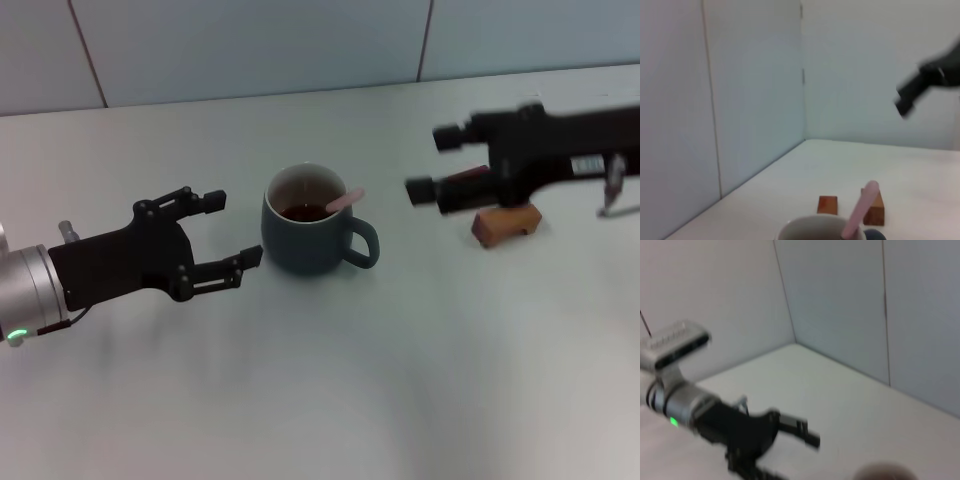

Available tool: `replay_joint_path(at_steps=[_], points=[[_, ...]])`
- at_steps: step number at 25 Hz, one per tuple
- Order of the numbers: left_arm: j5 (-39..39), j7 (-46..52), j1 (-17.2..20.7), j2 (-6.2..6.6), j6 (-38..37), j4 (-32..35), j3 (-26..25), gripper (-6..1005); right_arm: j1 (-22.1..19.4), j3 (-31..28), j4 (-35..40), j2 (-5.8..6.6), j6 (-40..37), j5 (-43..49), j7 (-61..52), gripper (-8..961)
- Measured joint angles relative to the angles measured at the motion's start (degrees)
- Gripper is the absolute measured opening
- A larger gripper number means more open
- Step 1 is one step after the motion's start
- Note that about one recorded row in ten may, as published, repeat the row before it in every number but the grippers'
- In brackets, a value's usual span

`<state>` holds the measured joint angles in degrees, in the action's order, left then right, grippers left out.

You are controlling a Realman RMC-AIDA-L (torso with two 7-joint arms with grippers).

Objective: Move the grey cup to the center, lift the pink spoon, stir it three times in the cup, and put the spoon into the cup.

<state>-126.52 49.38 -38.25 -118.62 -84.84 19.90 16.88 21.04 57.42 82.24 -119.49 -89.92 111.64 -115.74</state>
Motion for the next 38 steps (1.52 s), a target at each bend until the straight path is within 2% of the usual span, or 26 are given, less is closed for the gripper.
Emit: replay_joint_path(at_steps=[3,9,13,17,38], points=[[1.01,0.39,0.11,-0.06,0.15,0.02,0.05,842,-3.65,-0.63,-3.51,0.04,2.53,-1.00,7.89,840],[1.65,1.64,0.00,-0.17,0.44,-0.09,0.57,841,-6.59,-0.78,-8.26,0.26,5.91,-3.55,15.42,840],[1.55,3.06,-0.48,-0.20,1.14,0.15,2.69,841,-6.32,-0.75,-11.21,0.35,6.48,-3.29,17.17,840],[1.80,5.63,-0.83,-0.34,2.59,1.38,5.82,842,-6.34,-0.56,-11.09,0.35,6.51,-3.28,17.20,840],[1.80,6.94,-1.08,-0.37,2.84,1.22,6.51,841,-5.89,-0.35,-10.79,0.39,6.29,-2.54,16.13,840]])
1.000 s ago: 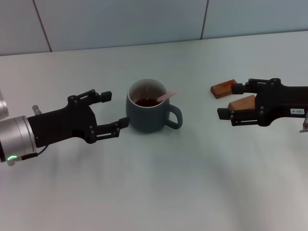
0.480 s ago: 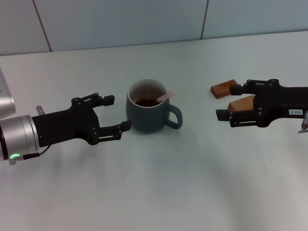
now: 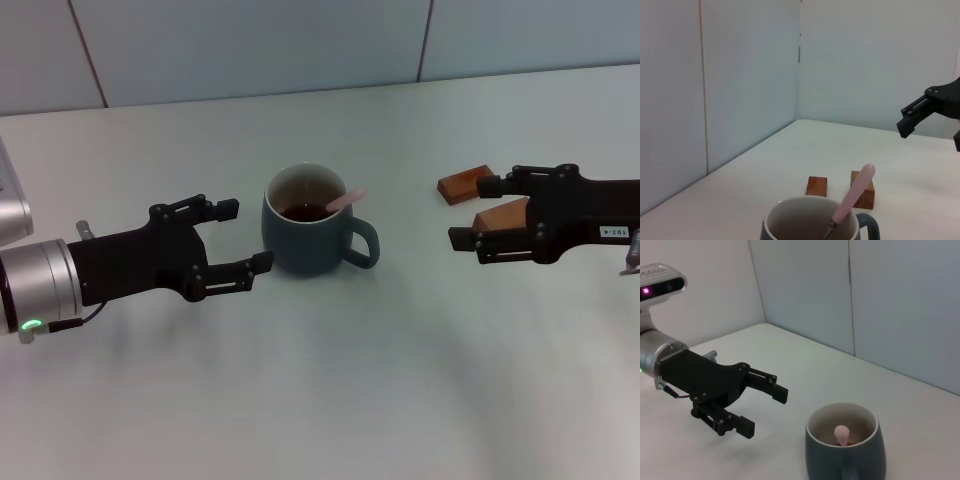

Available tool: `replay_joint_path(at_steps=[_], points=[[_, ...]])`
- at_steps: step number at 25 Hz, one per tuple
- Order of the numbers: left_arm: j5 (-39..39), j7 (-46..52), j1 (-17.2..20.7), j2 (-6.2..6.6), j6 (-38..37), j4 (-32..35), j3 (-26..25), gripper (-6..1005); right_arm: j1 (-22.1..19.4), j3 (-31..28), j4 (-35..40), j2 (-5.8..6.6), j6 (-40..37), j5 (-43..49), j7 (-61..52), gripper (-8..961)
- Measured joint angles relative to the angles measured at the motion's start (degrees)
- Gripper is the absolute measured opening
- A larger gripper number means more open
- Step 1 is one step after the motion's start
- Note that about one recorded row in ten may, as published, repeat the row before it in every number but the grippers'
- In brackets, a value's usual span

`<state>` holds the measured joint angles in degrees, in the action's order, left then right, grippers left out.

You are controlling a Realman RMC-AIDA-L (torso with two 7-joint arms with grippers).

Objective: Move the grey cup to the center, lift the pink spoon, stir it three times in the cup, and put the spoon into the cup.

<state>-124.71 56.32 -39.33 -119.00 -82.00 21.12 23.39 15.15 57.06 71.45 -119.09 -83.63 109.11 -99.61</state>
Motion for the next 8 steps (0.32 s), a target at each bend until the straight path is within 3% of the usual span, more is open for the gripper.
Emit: replay_joint_path(at_steps=[8], points=[[-0.09,0.10,-0.13,0.00,0.00,0.04,-0.01,842,-0.01,0.03,0.01,-0.07,-0.13,0.06,-0.14,840]])
